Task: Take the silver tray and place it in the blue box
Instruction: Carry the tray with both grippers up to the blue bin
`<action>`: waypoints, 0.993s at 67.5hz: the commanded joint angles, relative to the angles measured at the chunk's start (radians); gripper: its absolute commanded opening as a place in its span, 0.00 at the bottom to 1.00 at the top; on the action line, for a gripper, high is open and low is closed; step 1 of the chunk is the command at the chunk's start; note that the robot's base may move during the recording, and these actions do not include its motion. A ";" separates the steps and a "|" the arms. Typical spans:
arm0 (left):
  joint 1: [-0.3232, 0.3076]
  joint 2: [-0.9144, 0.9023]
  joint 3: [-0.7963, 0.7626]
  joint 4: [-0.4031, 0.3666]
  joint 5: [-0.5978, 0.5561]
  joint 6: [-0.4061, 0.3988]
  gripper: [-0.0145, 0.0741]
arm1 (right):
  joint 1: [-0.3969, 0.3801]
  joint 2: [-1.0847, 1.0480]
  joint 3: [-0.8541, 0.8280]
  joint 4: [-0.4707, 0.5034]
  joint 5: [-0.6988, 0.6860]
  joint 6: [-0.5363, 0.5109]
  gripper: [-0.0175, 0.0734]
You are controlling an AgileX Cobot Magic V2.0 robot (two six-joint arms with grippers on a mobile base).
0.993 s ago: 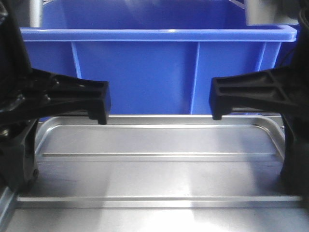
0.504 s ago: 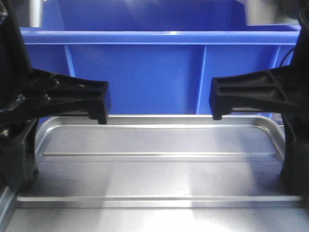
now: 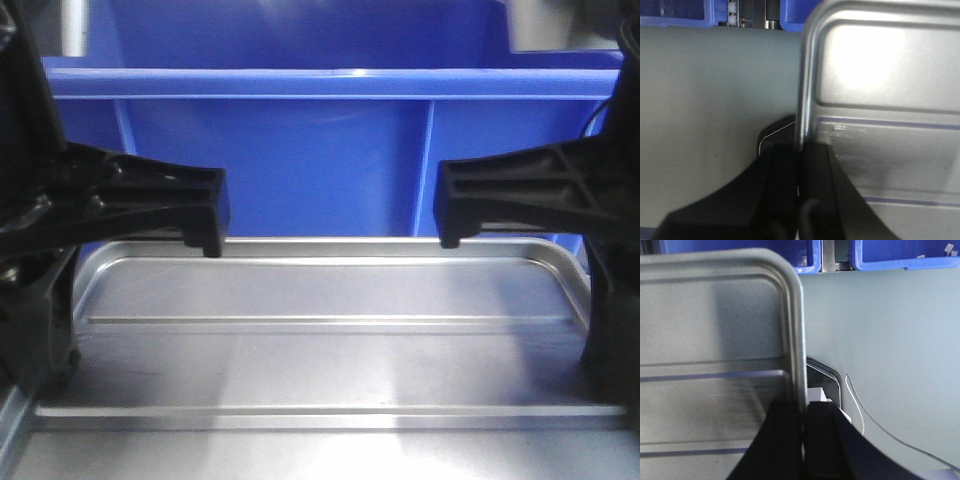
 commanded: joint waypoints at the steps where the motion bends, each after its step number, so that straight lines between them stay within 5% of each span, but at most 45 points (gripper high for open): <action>1: -0.014 -0.031 -0.032 -0.004 -0.053 -0.010 0.05 | 0.002 -0.032 -0.032 -0.011 -0.071 0.004 0.25; 67: -0.014 -0.031 -0.032 0.008 -0.058 -0.005 0.05 | 0.002 -0.032 -0.032 -0.027 -0.070 0.004 0.25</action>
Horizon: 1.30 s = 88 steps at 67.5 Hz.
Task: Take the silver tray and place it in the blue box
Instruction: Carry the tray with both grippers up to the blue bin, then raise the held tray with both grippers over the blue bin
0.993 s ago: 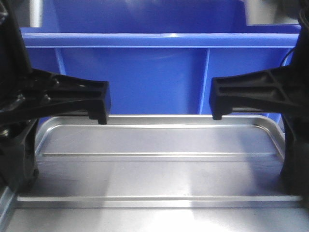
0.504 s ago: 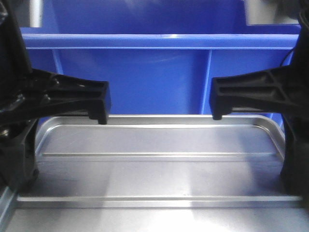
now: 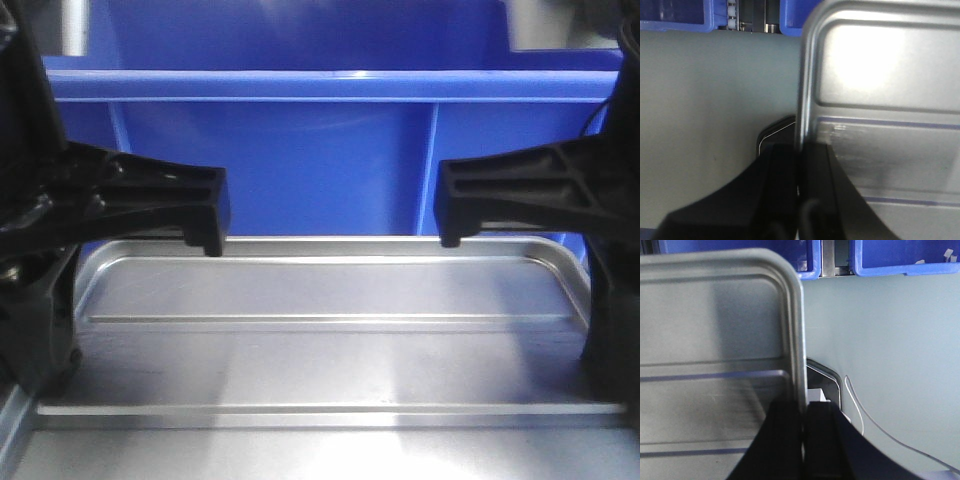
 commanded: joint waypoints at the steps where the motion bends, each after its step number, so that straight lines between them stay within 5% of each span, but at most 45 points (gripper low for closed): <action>1: -0.014 -0.031 -0.032 0.007 -0.058 -0.002 0.05 | 0.002 -0.032 -0.032 -0.023 -0.070 0.003 0.25; 26: -0.014 -0.078 -0.035 0.021 -0.048 0.026 0.05 | 0.002 -0.033 -0.034 0.009 -0.077 -0.100 0.25; 88: -0.014 -0.107 -0.123 -0.006 -0.038 0.089 0.05 | 0.002 -0.073 -0.153 -0.008 -0.035 -0.145 0.25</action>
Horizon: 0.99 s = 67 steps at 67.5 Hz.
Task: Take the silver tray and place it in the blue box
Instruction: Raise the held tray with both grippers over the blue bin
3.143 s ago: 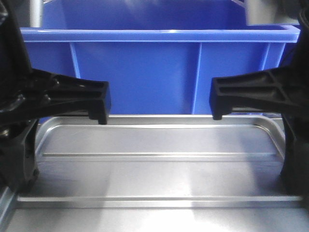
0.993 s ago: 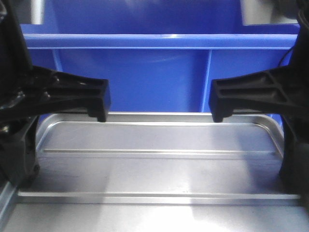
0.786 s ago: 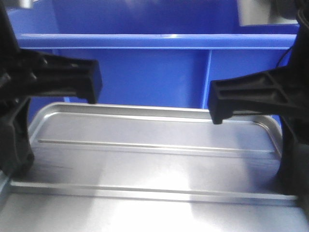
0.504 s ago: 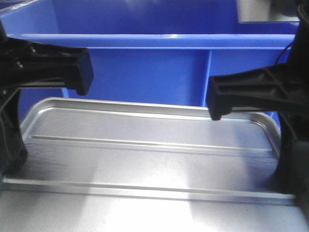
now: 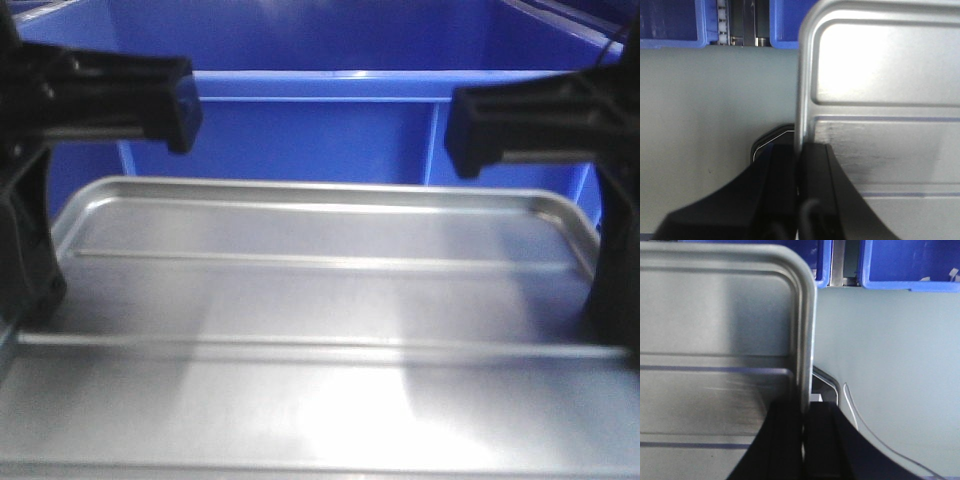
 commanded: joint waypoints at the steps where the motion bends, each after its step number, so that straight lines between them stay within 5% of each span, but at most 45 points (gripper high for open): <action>1: -0.013 -0.030 -0.073 -0.013 -0.092 0.031 0.05 | 0.002 -0.028 -0.096 -0.019 -0.097 -0.037 0.25; 22: -0.013 -0.030 -0.225 -0.002 -0.030 0.092 0.05 | 0.002 -0.028 -0.262 -0.075 -0.002 -0.052 0.25; 41: -0.008 -0.030 -0.345 0.086 -0.005 0.129 0.05 | -0.020 -0.025 -0.361 -0.114 -0.001 -0.092 0.25; 67: 0.151 -0.008 -0.402 0.034 -0.117 0.295 0.05 | -0.111 0.018 -0.467 -0.114 -0.088 -0.213 0.25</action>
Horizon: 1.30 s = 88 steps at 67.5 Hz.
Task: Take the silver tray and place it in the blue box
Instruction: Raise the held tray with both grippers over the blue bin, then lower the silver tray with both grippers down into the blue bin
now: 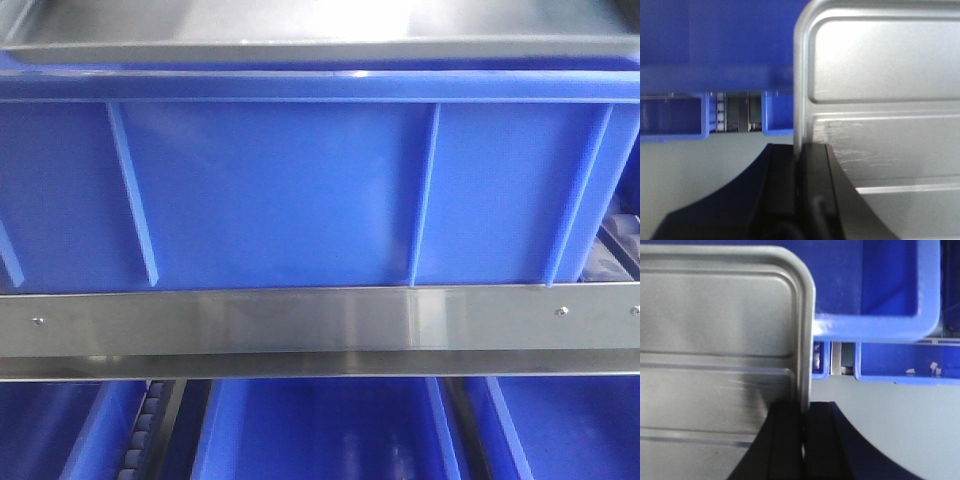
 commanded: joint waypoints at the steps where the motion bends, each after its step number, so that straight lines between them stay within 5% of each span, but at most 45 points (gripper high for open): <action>1: 0.033 -0.009 -0.044 -0.108 -0.221 0.072 0.05 | -0.014 0.008 -0.066 0.040 -0.243 -0.043 0.25; 35: 0.305 0.036 -0.061 -0.216 -0.476 0.217 0.05 | -0.172 0.216 -0.277 0.075 -0.345 -0.131 0.25; 63: 0.389 0.304 -0.306 -0.375 -0.457 0.441 0.05 | -0.241 0.325 -0.321 0.074 -0.430 -0.131 0.25; 88: 0.453 0.436 -0.374 -0.391 -0.443 0.446 0.05 | -0.329 0.410 -0.321 0.073 -0.515 -0.131 0.25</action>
